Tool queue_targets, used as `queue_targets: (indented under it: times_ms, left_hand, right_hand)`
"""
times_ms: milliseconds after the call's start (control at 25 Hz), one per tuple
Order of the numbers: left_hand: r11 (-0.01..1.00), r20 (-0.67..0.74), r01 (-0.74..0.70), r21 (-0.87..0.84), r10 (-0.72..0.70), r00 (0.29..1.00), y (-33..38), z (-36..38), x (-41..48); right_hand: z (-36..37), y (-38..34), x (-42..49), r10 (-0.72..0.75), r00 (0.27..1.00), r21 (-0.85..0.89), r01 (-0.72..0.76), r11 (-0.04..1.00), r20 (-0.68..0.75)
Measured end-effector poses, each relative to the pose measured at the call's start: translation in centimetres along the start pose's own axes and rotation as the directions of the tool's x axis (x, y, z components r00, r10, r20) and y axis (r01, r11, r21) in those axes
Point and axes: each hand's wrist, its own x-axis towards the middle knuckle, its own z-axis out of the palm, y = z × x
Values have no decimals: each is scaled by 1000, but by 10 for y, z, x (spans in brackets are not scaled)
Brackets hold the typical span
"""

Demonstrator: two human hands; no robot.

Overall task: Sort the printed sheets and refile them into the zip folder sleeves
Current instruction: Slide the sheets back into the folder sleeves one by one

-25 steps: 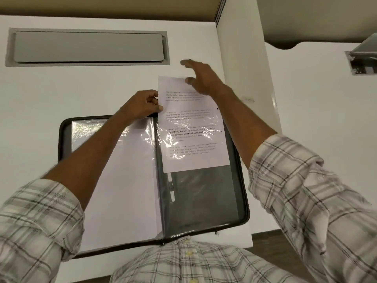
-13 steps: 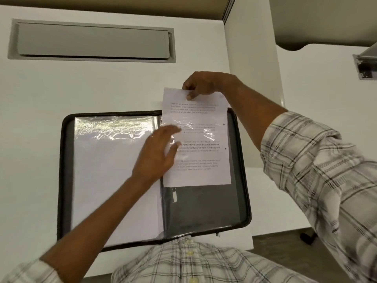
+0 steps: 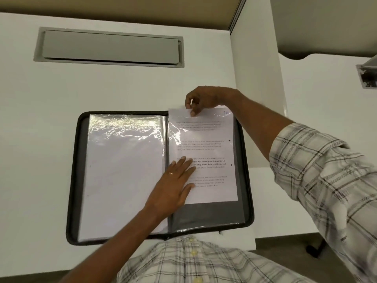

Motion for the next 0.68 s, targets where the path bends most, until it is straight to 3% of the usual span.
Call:
queue_targets:
  times_ms: [280, 400, 480, 600, 680]
  left_hand:
    - [998, -66, 59, 22, -57, 996, 5, 0, -10]
    - [997, -71, 71, 35, -68, 995, 9, 4, -10]
    - [995, -64, 85, 43, -83, 994, 13, 5, -10]
    - [994, -35, 77, 82, -75, 997, 13, 14, -13]
    - [991, -21, 66, 117, -64, 998, 12, 19, -15]
  right_hand:
    - [32, -6, 0, 50, 972, -17, -47, 999, 230]
    - [35, -8, -3, 81, 965, -22, -78, 997, 250]
    - [28, -9, -11, 86, 976, -19, -84, 996, 202]
    - [14, -7, -20, 114, 989, 131, -125, 983, 91]
    - [16, -14, -28, 146, 971, 87, -132, 987, -188]
